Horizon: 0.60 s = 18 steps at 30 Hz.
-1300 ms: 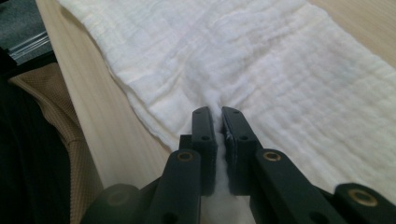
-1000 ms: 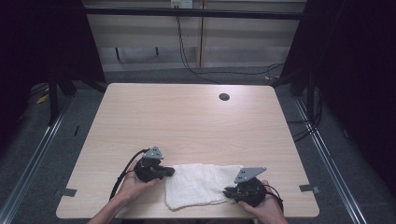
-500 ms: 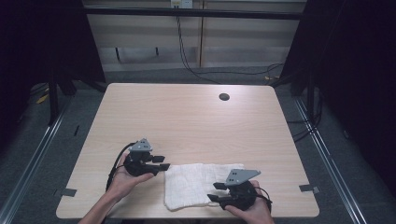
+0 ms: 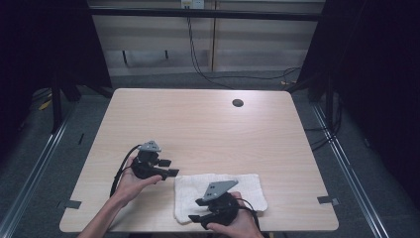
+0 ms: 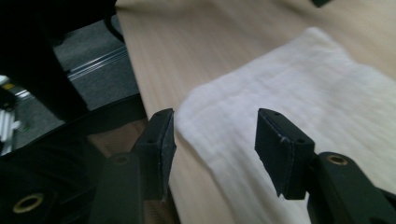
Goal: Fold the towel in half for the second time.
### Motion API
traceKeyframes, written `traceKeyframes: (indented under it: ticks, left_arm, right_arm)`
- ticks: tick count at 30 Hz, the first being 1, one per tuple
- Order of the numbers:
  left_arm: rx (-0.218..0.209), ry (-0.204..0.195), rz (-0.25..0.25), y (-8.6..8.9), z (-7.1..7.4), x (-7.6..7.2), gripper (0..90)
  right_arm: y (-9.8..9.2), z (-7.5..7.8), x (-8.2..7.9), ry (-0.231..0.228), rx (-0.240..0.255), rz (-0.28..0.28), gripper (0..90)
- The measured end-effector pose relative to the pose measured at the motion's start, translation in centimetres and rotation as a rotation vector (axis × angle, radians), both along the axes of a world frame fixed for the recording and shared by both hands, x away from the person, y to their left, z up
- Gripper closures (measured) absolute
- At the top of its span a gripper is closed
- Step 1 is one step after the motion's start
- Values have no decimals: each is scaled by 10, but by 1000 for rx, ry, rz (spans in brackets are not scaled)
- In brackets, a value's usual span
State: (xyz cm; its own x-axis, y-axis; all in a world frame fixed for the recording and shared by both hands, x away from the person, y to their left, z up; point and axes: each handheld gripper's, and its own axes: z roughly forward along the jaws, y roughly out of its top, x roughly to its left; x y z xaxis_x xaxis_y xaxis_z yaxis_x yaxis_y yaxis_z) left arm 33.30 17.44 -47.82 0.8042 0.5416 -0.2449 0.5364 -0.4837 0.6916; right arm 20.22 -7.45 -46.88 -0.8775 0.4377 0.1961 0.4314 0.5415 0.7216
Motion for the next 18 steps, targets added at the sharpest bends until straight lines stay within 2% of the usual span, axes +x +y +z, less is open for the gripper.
traceKeyframes:
  ticks: [1, 3, 5, 7, 9, 12, 13, 15, 18]
  left_arm:
    - [23, -6, -8, 1, -1, -1, 453]
    - [3, -5, -7, 3, -1, -2, 452]
    - [-6, -14, -2, 4, 0, -2, 450]
    - [-23, -13, 5, 4, 0, -2, 444]
    - [-24, -18, 13, 4, 2, -2, 440]
    - [-26, -22, 8, 2, 2, -2, 432]
    - [-31, -17, 9, 0, 1, -2, 426]
    - [-19, -9, 4, -2, -1, -2, 425]
    - [-23, 2, 0, -5, -3, -1, 419]
  right_arm:
    - [4, -1, 0, 8, 0, 7, 495]
    - [14, -4, 2, 20, -10, 30, 506]
    - [25, -6, 5, 30, 3, 44, 513]
    - [33, -7, 9, 18, -18, 53, 527]
    - [40, -11, 14, 33, -26, 64, 548]
    - [45, -19, 19, 33, -29, 61, 549]
    - [47, -21, 18, 29, -48, 57, 546]
    - [48, -25, 17, 21, -47, 72, 536]
    - [51, -28, 14, -7, -49, 79, 532]
